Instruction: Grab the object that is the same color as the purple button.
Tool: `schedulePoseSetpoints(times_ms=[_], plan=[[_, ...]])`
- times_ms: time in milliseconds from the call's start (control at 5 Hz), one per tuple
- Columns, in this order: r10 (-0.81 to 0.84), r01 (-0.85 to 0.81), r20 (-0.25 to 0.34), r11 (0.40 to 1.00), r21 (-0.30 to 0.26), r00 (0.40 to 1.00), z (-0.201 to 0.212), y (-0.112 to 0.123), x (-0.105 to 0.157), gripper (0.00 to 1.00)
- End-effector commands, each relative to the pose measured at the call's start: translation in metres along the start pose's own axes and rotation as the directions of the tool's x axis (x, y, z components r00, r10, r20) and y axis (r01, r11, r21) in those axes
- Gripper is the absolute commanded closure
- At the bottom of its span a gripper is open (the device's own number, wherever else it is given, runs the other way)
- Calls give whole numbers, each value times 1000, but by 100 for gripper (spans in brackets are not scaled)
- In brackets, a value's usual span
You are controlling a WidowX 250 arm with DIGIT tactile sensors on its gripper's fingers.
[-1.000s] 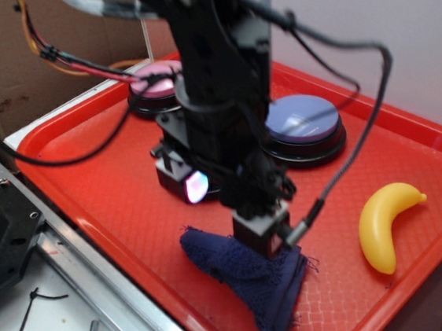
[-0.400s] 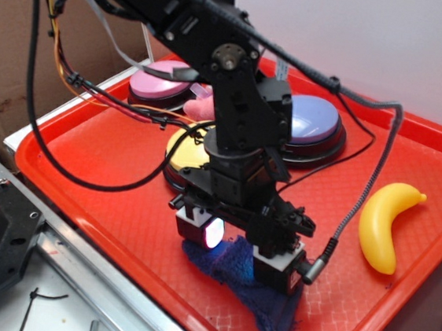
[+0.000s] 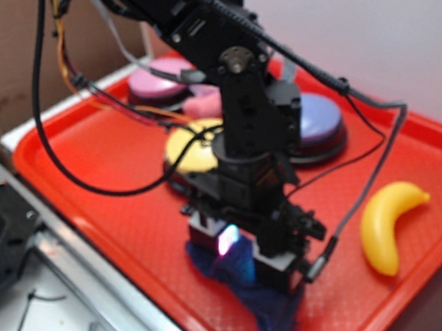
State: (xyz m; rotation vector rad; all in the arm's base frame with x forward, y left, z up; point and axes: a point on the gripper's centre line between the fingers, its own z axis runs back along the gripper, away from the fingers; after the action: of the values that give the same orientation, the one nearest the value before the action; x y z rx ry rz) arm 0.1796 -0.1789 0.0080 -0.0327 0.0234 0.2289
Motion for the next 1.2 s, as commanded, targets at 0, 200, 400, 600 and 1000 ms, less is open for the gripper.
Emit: schedulePoseSetpoints(times_ms=[0, 200, 400, 600, 1000], plan=[[27, -27, 6, 999, 18, 1000, -1, 9, -4, 100], [26, -27, 19, 999, 35, 999, -1, 9, -5, 100], [-26, 25, 15, 998, 59, 1000, 4, 11, -3, 100], [-48, 45, 32, 996, 77, 998, 34, 19, -5, 100], [43, -46, 94, 998, 30, 995, 98, 60, 8, 100]])
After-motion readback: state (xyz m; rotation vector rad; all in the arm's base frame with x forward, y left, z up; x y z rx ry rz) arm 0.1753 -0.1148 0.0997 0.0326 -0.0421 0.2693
